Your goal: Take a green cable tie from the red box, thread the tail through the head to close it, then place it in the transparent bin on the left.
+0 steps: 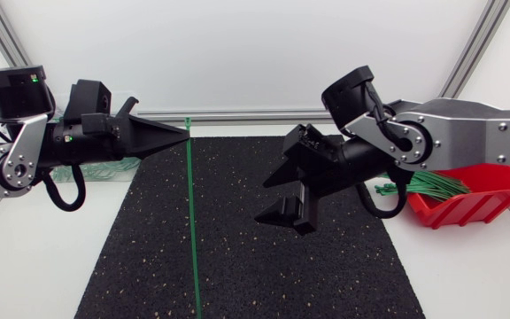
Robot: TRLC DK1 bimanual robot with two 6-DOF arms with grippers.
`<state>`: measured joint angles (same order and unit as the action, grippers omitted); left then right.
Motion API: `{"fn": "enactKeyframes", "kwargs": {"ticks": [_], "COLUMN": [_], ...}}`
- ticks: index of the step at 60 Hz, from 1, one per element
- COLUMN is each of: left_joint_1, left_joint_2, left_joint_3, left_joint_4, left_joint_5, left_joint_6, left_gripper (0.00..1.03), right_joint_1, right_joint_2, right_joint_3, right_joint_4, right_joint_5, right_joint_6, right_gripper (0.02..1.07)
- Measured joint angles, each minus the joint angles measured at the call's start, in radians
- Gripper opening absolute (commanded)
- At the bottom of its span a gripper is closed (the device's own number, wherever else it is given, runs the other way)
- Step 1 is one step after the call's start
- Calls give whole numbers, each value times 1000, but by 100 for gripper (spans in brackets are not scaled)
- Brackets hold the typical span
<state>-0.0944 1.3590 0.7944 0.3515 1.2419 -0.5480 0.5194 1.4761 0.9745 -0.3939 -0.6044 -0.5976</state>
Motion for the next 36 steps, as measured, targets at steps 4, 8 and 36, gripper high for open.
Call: {"fn": "enactKeyframes", "kwargs": {"ticks": [4,8,36], "left_joint_1": [2,2,35], "left_joint_2": [33,60,132], "left_joint_3": [8,13,67], "left_joint_4": [-24,-39,-45], "left_joint_5": [27,42,128], "left_joint_6": [0,0,-31], "left_gripper": [4,4,4], "right_joint_1": [27,51,92], "right_joint_2": [0,-6,-35], "right_joint_3": [-8,-24,-145], "right_joint_4": [67,130,536], "right_joint_5": [60,92,282], "right_joint_6": [-17,-57,-441], "right_gripper": [103,103,103]}}
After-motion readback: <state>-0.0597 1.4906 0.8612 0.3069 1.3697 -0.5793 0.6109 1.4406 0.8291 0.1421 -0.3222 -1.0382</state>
